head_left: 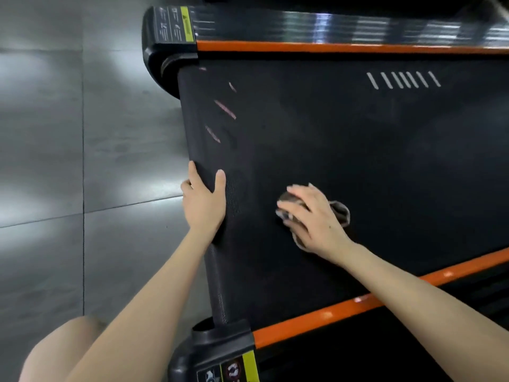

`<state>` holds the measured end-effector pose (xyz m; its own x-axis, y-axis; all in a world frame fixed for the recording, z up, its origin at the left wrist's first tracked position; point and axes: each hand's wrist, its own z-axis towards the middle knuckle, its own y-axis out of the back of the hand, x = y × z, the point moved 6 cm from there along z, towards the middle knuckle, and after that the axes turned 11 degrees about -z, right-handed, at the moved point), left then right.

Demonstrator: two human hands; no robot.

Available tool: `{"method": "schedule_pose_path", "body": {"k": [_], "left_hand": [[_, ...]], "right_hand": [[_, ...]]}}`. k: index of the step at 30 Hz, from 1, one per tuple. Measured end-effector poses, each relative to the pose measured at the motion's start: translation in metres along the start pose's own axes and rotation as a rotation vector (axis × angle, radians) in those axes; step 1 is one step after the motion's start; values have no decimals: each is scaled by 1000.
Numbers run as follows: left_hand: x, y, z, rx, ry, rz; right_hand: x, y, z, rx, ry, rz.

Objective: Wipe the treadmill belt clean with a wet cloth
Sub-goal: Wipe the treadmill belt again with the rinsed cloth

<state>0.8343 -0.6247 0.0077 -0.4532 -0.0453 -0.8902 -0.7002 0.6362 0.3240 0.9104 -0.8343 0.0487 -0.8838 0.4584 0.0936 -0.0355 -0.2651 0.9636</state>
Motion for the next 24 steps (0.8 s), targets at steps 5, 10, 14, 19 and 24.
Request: {"method": "schedule_pose_path", "body": {"k": [5, 10, 14, 19, 24], "left_hand": [[1, -3, 2, 5, 3, -8], [-1, -3, 3, -11, -23, 2], [1, -3, 5, -36, 11, -4], [-1, -3, 2, -46, 1, 22], [-1, -4, 3, -32, -9, 13]], "right_hand": [[-51, -31, 130, -70, -308, 44], [-47, -28, 171, -166, -461, 126], [20, -26, 119, -109, -14, 283], [11, -40, 162, -54, 226, 262], [-11, -53, 256, -157, -148, 250]]}}
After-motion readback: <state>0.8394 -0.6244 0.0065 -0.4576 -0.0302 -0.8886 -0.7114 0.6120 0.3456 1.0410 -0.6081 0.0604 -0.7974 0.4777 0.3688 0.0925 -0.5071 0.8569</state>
